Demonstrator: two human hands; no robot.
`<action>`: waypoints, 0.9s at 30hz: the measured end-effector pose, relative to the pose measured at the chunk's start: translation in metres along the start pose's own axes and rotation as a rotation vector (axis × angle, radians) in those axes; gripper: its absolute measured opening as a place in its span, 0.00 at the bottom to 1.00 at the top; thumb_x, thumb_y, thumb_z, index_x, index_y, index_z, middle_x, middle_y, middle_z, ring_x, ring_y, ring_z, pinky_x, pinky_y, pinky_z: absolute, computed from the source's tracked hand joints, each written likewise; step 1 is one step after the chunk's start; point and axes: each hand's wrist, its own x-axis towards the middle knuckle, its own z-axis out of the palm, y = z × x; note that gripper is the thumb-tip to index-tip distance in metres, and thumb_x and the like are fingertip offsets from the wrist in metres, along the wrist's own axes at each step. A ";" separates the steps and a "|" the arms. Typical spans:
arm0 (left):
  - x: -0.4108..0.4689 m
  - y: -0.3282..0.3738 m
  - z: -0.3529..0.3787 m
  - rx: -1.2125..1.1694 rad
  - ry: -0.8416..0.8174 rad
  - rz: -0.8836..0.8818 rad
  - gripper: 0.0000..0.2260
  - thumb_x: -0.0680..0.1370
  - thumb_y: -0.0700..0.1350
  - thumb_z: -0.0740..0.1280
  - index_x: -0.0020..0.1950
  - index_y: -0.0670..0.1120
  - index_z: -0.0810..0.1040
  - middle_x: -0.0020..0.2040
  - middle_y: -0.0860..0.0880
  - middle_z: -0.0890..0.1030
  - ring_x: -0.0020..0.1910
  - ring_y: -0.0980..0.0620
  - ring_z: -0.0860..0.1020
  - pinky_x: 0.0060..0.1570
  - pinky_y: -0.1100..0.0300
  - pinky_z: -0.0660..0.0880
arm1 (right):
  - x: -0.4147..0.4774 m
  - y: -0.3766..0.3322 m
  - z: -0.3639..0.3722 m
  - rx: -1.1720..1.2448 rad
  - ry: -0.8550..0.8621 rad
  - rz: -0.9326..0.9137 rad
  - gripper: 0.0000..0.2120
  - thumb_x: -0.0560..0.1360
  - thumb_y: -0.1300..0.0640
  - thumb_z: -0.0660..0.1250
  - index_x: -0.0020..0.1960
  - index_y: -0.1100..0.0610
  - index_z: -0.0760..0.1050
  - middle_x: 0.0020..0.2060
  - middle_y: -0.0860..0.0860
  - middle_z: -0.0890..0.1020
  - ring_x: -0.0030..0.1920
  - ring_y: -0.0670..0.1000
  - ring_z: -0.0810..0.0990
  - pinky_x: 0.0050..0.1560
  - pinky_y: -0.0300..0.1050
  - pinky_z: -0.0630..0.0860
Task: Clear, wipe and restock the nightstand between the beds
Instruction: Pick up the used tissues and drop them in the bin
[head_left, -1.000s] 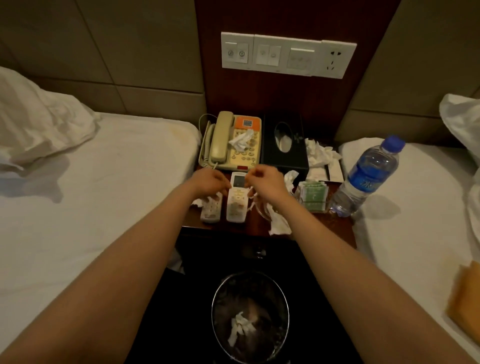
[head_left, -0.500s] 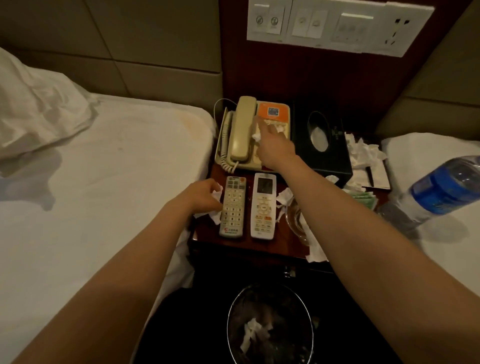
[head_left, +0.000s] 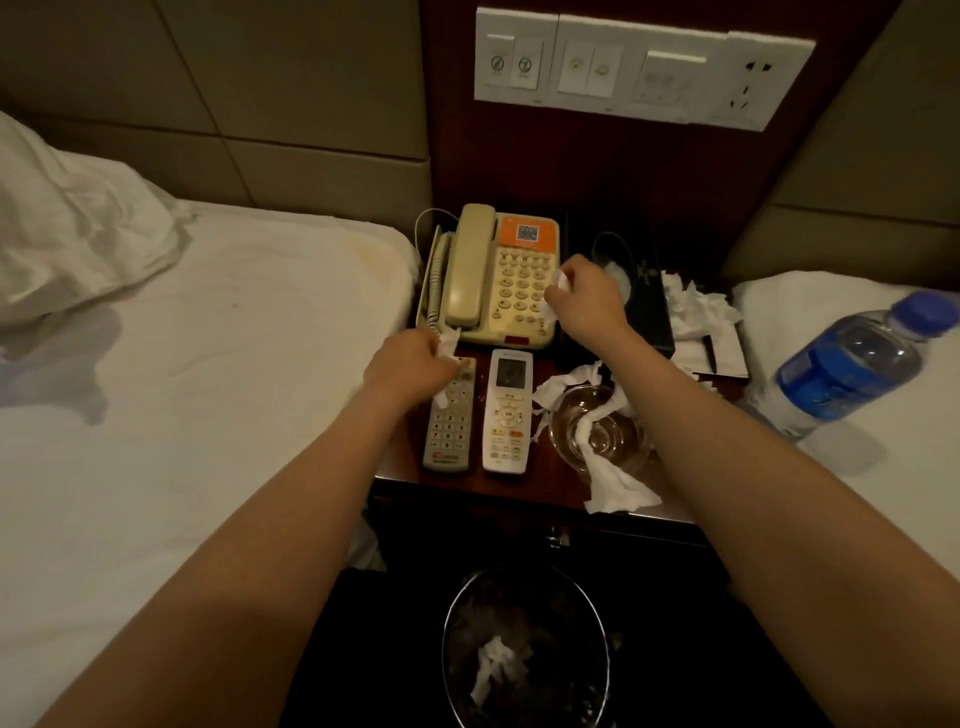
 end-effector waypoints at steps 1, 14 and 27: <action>-0.004 0.008 0.003 0.000 -0.033 0.024 0.06 0.75 0.48 0.65 0.46 0.46 0.74 0.44 0.46 0.77 0.47 0.46 0.76 0.44 0.58 0.70 | -0.007 0.001 -0.007 0.090 0.008 0.048 0.12 0.77 0.60 0.61 0.58 0.64 0.71 0.51 0.59 0.76 0.53 0.57 0.76 0.49 0.50 0.74; -0.101 0.009 0.057 -0.072 -0.661 -0.058 0.07 0.76 0.45 0.67 0.38 0.48 0.72 0.33 0.50 0.74 0.30 0.55 0.74 0.30 0.63 0.69 | -0.153 0.027 -0.017 0.263 -0.657 0.367 0.03 0.78 0.60 0.62 0.50 0.59 0.73 0.40 0.52 0.76 0.37 0.50 0.77 0.31 0.41 0.79; -0.139 0.001 0.096 0.066 -0.739 -0.082 0.05 0.77 0.43 0.65 0.52 0.45 0.75 0.47 0.49 0.73 0.50 0.49 0.72 0.35 0.64 0.69 | -0.209 0.063 0.008 0.069 -0.890 0.429 0.15 0.78 0.61 0.61 0.64 0.61 0.72 0.52 0.57 0.75 0.46 0.53 0.77 0.46 0.48 0.77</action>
